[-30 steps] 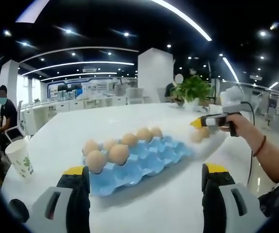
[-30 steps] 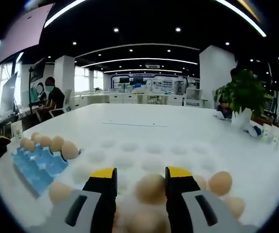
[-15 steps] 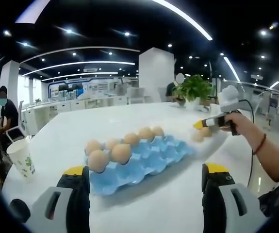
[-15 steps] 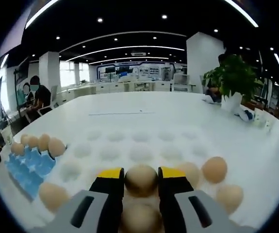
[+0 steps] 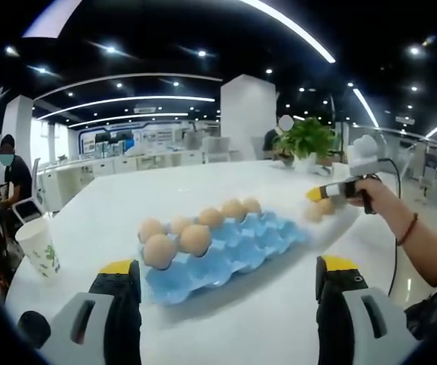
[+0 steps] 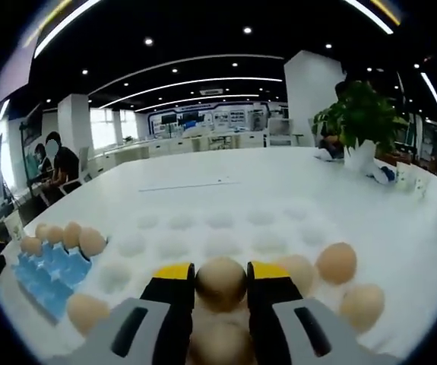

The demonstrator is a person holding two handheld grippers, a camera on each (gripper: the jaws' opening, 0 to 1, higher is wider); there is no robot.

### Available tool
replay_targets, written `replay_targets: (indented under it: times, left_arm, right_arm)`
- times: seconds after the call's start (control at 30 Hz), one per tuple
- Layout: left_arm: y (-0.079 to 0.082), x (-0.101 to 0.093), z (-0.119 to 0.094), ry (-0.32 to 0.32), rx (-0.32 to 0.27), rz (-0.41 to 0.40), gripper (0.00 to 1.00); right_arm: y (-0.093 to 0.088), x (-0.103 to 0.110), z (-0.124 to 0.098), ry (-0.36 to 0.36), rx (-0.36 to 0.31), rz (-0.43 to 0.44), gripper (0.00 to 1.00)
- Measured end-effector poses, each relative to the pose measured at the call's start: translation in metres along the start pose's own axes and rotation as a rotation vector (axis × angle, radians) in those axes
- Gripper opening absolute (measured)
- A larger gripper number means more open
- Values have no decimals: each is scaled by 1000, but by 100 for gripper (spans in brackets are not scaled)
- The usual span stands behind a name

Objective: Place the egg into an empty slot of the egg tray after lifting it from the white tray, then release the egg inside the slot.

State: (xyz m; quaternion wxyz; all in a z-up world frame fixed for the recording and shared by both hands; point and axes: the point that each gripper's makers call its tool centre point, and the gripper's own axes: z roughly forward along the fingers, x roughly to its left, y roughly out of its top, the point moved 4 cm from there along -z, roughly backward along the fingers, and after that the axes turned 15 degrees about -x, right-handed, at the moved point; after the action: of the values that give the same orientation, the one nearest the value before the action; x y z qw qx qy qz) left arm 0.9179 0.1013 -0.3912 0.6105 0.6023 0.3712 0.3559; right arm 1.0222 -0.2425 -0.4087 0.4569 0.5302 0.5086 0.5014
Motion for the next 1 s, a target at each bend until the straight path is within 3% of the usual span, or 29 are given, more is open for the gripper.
replay_targets:
  times: [0.2, 0.43, 0.6, 1.0]
  left_arm:
    - [-1, 0, 2, 1, 8, 3, 98]
    - [1, -2, 2, -3, 9, 8, 98]
    - [2, -3, 2, -4, 8, 10, 98]
    - [3, -4, 0, -6, 10, 17, 98]
  right_arm:
    - [15, 4, -4, 9, -69, 36, 28]
    - [26, 16, -7, 38, -117, 20, 28]
    - [27, 22, -7, 48, -111, 29, 28]
    - [24, 66, -6, 133, -91, -8, 28]
